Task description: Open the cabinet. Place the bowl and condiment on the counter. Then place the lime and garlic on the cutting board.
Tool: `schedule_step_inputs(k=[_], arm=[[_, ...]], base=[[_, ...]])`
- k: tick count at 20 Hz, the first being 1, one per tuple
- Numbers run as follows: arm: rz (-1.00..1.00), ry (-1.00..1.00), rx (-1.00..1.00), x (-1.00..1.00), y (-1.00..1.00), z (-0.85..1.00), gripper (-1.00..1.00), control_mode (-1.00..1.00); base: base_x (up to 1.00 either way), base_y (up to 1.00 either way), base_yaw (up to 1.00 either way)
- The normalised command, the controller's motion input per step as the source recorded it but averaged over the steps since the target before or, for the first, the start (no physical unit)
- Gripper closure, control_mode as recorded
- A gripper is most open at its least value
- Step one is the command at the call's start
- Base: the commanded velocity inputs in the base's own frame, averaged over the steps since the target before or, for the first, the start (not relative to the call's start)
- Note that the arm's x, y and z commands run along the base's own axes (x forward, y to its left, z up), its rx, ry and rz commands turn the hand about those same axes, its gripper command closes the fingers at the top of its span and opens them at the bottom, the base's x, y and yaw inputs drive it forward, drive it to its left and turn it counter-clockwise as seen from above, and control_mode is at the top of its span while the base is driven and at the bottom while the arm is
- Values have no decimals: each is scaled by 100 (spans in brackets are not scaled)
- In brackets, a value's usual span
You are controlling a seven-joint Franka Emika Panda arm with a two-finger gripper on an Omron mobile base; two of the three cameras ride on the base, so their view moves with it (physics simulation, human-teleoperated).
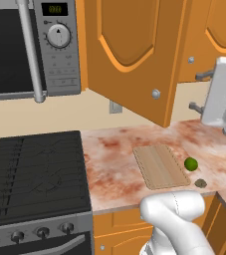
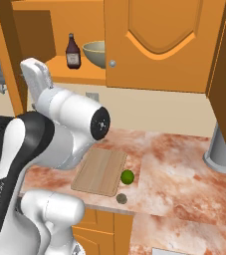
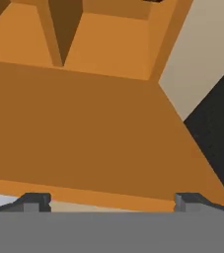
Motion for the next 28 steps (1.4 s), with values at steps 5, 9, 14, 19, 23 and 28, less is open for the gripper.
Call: schedule_step_inputs(k=[5,9,14,19,23,28], arm=[[9,6,1,19,2,-1,-100,-100],[9,7,0,25,13,-10,-100,-100],[9,7,0,32,14,-12,-100,-100],[9,8,2,30,11,-9,-100,-100],[9,6,0,3,25,-1,-100,-100],[9,8,0,0,43,0,-100,-100]], base=[[0,0,0],[0,0,0],[0,0,0],[0,0,0],[0,0,0],[0,0,0]])
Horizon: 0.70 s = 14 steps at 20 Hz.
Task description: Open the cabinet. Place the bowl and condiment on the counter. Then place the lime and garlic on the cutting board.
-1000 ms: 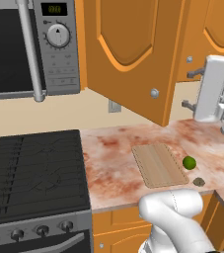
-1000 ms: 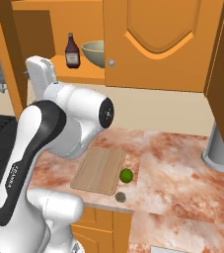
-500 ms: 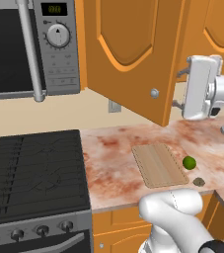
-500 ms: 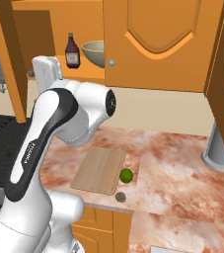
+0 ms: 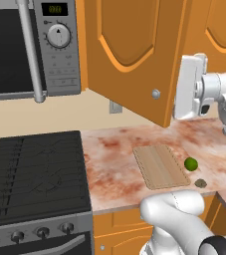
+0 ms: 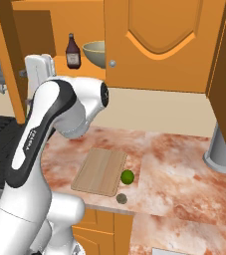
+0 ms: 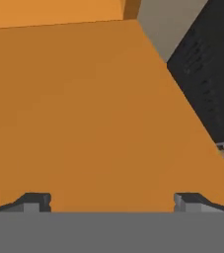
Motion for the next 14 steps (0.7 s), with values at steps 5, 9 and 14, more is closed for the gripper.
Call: schedule_step_inputs(k=[5,9,14], arm=[[8,10,0,0,47,0,-100,-100],[8,11,0,0,43,0,-100,-100],[8,9,0,0,45,0,-100,-100]], base=[[0,0,0],[0,0,0],[0,0,0]])
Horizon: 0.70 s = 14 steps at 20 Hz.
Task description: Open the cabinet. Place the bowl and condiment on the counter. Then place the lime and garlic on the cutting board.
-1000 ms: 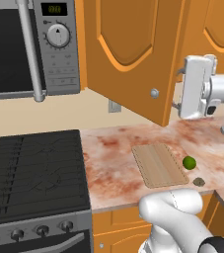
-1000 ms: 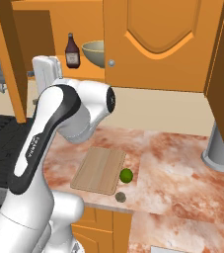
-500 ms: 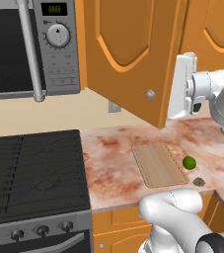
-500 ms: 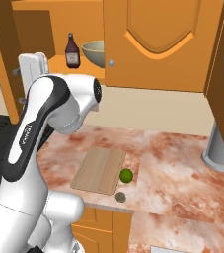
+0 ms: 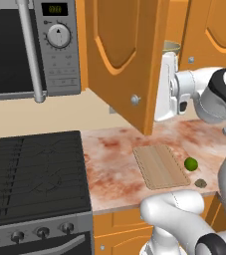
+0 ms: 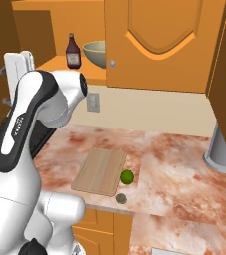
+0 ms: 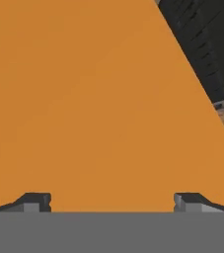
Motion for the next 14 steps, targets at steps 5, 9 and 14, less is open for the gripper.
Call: schedule_step_inputs(k=[5,9,14], arm=[[8,9,0,0,54,0,-100,-100],[8,8,0,0,49,0,-100,-100],[8,5,0,0,44,0,-100,-100]], base=[[0,0,0],[0,0,0],[0,0,0]])
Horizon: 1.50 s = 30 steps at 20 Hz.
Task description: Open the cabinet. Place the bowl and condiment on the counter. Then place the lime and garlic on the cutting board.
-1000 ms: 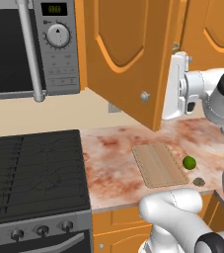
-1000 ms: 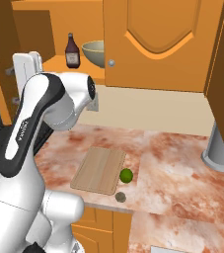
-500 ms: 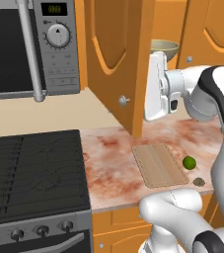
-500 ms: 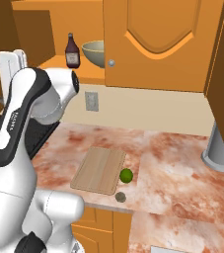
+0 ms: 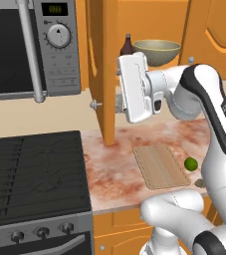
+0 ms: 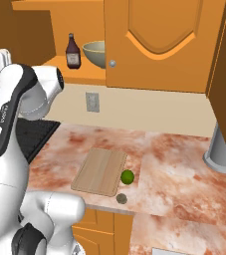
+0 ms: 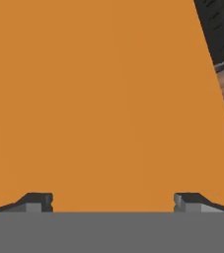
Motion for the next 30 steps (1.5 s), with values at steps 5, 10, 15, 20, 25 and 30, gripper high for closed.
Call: schedule_step_inputs(k=[5,10,15,20,25,30], arm=[[7,0,0,0,39,-1,-100,-100],[6,0,0,1,40,-11,-100,-100],[1,-8,0,-8,-15,-1,-100,-100],[-4,-24,0,-22,-89,0,-100,-100],[-7,-24,0,-20,-91,0,-100,-100],[-6,-15,4,-5,-81,0,-100,-100]], base=[[0,0,0],[0,0,0],[0,0,0],[0,0,0],[0,0,0],[0,0,0]])
